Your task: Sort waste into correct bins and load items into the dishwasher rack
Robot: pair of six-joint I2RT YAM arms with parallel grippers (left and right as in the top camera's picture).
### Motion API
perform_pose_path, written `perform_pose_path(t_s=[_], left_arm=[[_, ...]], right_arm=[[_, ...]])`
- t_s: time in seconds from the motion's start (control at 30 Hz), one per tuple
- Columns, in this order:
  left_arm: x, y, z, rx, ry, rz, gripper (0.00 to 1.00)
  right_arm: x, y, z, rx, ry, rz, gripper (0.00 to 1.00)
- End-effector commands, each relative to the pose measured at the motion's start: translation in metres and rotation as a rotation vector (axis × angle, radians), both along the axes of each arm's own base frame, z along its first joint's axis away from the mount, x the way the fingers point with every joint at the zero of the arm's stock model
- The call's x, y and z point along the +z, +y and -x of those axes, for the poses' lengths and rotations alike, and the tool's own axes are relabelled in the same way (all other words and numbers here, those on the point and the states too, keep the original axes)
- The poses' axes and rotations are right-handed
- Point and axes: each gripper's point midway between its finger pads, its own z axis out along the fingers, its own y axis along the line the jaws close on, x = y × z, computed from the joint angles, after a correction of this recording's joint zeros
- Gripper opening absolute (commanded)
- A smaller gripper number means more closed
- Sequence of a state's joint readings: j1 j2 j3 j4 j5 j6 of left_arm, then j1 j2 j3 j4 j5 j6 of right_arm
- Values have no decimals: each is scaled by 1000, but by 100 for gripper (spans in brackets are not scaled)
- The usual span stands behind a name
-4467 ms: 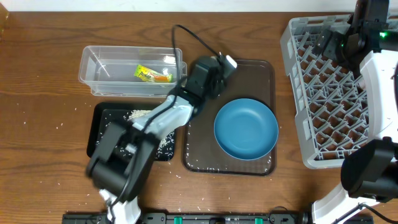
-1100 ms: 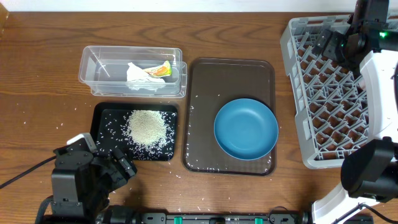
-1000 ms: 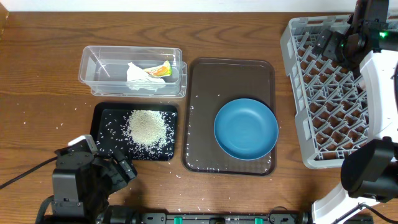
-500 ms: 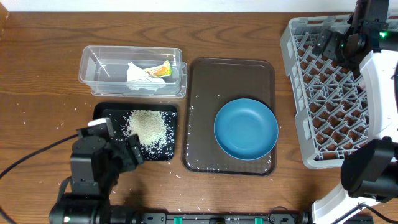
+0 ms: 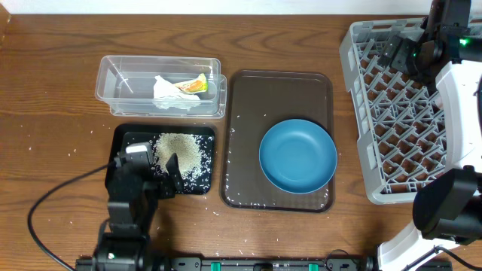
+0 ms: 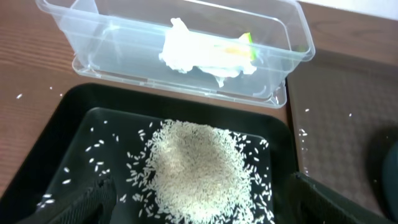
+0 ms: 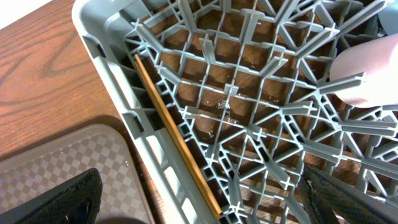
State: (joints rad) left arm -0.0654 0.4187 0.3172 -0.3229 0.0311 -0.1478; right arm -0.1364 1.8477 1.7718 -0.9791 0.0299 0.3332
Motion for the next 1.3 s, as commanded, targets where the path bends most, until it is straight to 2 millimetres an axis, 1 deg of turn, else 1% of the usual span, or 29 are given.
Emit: perform_pose_path(t_s=[0.0, 0.17, 0.4, 0.63, 0.83, 0.97, 1.1, 1.17, 1.27], left_arm=[[-6, -1, 2, -16, -63, -13, 89], [-8, -1, 2, -15, -157, -8, 89], [5, -1, -2, -14, -314, 0, 90], [8, 4, -2, 16, -386, -5, 90], [14, 5, -2, 21, -408, -6, 90], [11, 10, -2, 46, -398, -15, 90], [14, 20, -2, 102, -410, -31, 90], [13, 21, -2, 110, -404, -33, 90], [2, 20, 0, 100, -358, -36, 90]], right_arm=[[7, -1, 1, -12, -15, 0, 99], [7, -1, 1, -12, -15, 0, 99], [7, -1, 1, -12, -15, 0, 99], [7, -1, 1, -12, -15, 0, 99], [7, -1, 1, -12, -15, 0, 99], [7, -1, 1, -12, -15, 0, 99], [7, -1, 1, -12, -15, 0, 99], [7, -1, 1, -11, -15, 0, 99], [7, -1, 1, -12, -15, 0, 99]])
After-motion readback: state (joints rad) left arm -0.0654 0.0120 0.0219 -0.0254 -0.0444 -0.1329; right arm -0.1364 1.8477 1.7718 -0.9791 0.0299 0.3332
